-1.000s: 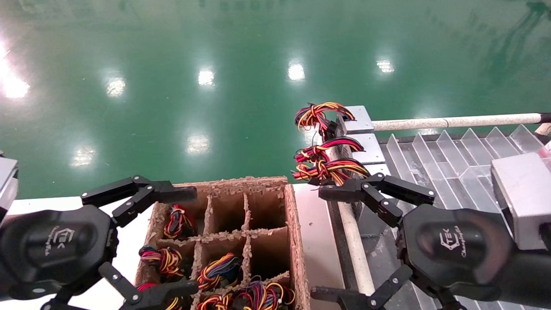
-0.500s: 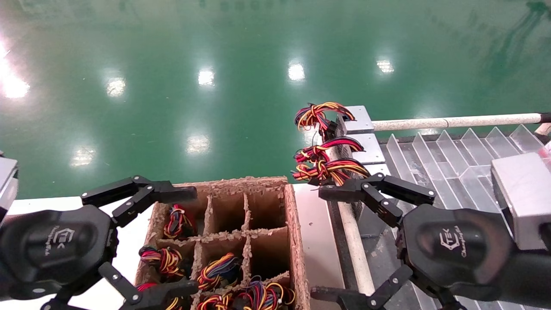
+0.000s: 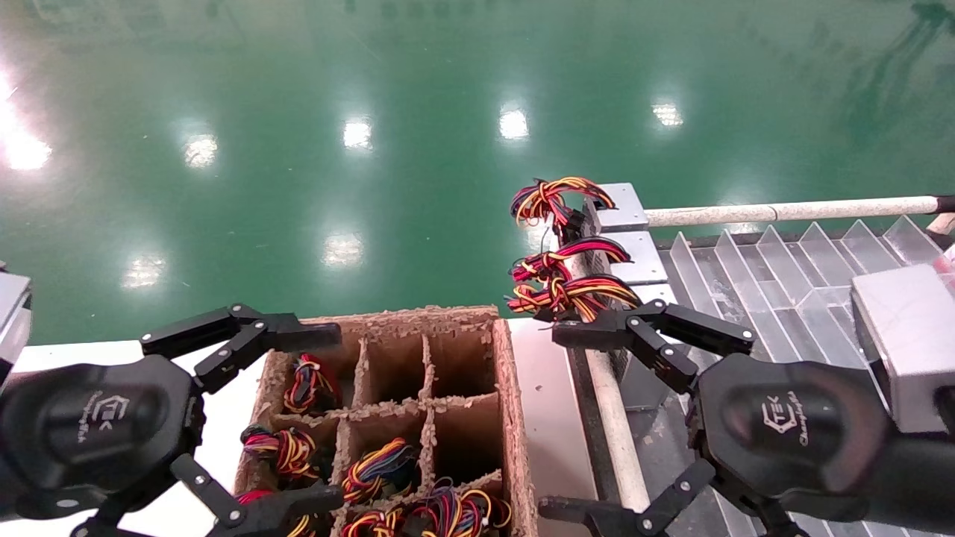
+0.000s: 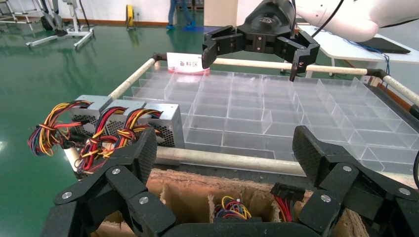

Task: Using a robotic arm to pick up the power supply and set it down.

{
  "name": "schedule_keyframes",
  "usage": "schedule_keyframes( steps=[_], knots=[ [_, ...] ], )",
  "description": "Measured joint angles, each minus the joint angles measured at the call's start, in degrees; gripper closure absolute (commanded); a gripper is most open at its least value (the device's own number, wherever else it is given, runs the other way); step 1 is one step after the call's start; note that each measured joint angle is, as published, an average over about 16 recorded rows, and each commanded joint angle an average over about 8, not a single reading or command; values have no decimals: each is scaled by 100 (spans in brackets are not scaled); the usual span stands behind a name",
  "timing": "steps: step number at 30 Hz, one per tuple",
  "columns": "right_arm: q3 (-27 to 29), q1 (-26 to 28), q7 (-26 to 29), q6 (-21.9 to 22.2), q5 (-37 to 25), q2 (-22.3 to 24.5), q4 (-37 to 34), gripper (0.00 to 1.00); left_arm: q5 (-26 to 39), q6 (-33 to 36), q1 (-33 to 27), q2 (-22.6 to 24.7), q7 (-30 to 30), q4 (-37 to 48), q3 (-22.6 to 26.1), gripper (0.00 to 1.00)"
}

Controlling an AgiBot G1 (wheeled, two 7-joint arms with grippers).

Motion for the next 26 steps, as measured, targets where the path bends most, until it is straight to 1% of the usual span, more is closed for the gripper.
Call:
schedule_keyframes(
  steps=[26],
  knots=[
    [0, 0, 0, 0, 0, 0, 0, 0, 0, 0, 0, 0, 0, 0, 0, 0]
  ],
)
